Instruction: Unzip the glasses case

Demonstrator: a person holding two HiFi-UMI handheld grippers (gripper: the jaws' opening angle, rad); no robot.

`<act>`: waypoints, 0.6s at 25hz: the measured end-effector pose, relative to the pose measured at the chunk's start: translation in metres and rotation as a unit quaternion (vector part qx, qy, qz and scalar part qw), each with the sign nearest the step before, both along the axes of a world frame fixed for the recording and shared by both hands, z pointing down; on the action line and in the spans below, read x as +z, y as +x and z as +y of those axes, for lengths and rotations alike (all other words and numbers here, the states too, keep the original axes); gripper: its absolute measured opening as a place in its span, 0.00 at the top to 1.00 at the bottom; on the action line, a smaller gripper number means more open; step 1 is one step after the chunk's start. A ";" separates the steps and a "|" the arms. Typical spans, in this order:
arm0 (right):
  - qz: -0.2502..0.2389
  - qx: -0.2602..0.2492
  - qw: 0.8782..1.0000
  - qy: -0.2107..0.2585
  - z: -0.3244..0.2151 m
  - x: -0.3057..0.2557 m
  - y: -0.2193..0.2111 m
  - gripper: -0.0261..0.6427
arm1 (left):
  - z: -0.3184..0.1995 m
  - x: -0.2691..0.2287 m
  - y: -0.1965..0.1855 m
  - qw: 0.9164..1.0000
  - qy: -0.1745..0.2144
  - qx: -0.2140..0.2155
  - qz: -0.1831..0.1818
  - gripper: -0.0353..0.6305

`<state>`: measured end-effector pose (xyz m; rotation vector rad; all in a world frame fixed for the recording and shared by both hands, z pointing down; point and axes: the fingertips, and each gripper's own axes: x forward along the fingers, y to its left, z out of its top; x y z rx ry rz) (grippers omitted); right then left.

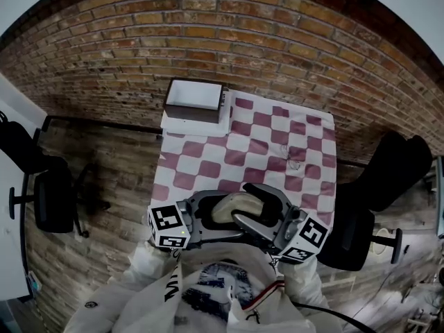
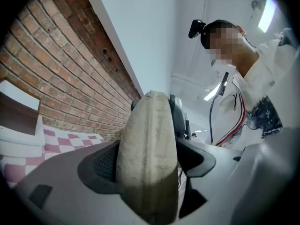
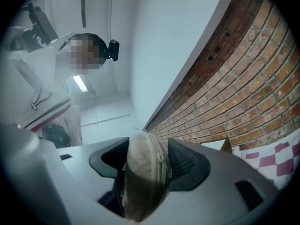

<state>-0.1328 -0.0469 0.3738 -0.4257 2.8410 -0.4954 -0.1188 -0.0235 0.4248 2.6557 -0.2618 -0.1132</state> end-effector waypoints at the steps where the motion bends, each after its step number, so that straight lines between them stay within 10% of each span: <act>1: -0.003 0.006 1.000 -0.004 0.000 0.000 -0.002 0.56 | 0.000 -0.001 -0.003 1.000 -0.003 0.001 0.007 0.40; 15: -0.039 0.046 0.997 -0.049 -0.007 0.006 -0.005 0.56 | -0.005 -0.003 -0.013 1.000 0.013 -0.004 0.022 0.40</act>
